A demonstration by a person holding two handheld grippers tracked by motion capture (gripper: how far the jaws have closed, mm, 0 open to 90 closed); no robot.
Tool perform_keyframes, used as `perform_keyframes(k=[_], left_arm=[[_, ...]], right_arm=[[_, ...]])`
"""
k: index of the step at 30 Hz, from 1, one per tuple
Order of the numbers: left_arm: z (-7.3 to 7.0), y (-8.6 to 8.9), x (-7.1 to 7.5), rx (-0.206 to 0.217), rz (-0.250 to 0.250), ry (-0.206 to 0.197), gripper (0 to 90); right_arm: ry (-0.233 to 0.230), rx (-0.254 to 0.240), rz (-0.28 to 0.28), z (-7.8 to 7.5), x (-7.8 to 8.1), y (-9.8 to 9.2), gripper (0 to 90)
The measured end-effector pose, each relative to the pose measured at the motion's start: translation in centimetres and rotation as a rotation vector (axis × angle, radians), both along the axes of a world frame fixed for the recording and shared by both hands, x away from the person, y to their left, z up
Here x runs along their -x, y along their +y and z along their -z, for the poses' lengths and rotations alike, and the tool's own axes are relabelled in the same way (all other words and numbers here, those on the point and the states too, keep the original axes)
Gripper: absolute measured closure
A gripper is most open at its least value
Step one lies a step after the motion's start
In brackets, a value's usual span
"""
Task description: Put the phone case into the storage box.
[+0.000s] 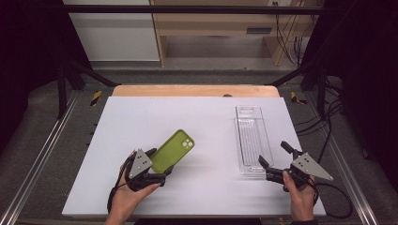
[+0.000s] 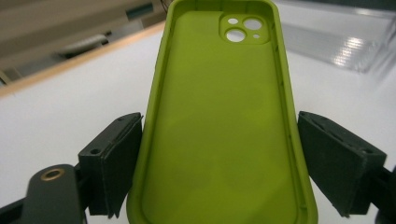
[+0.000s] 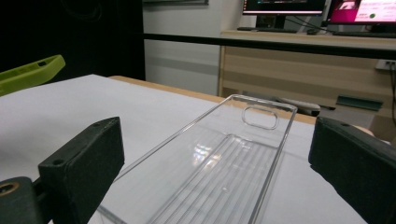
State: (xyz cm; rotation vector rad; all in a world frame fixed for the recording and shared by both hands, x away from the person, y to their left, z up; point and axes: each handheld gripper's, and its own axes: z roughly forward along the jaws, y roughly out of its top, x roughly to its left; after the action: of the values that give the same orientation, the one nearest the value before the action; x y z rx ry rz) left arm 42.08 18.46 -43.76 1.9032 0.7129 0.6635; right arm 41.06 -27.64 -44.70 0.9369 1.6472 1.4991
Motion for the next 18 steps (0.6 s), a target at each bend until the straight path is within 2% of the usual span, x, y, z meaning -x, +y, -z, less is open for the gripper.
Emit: perform_keyframes(k=[3, 5, 8, 11, 13, 18], left_arm=[[-0.9, -1.1, -0.9, 0.036, -0.009, -0.042, 16.0], [-1.5, -1.9, -1.5, 0.037, -0.009, -0.073, 16.0], [-2.0, -2.8, -1.9, 0.033, -0.002, -0.122, 16.0], [-1.9, -3.5, -1.8, 0.042, 0.014, -0.141, 16.0], [-1.8, -3.9, -1.6, 0.019, 0.024, -0.147, 16.0], [-1.8, -3.9, -1.0, 0.038, 0.02, -0.156, 16.1]], right_arm=[[0.008, -0.013, 0.024, -1.0, -0.1, 0.3, 3.4], [-0.006, -0.026, 0.03, -2.3, -0.2, 0.9, 3.5], [-0.012, 0.0, 0.027, -4.6, -0.5, 2.3, 3.4], [-0.021, 0.01, 0.004, -6.5, -0.9, 4.1, 2.8], [-0.024, 0.028, -0.032, -7.4, -1.2, 5.4, 2.9], [0.016, 0.024, -0.072, -8.4, -2.0, 8.8, 5.9]])
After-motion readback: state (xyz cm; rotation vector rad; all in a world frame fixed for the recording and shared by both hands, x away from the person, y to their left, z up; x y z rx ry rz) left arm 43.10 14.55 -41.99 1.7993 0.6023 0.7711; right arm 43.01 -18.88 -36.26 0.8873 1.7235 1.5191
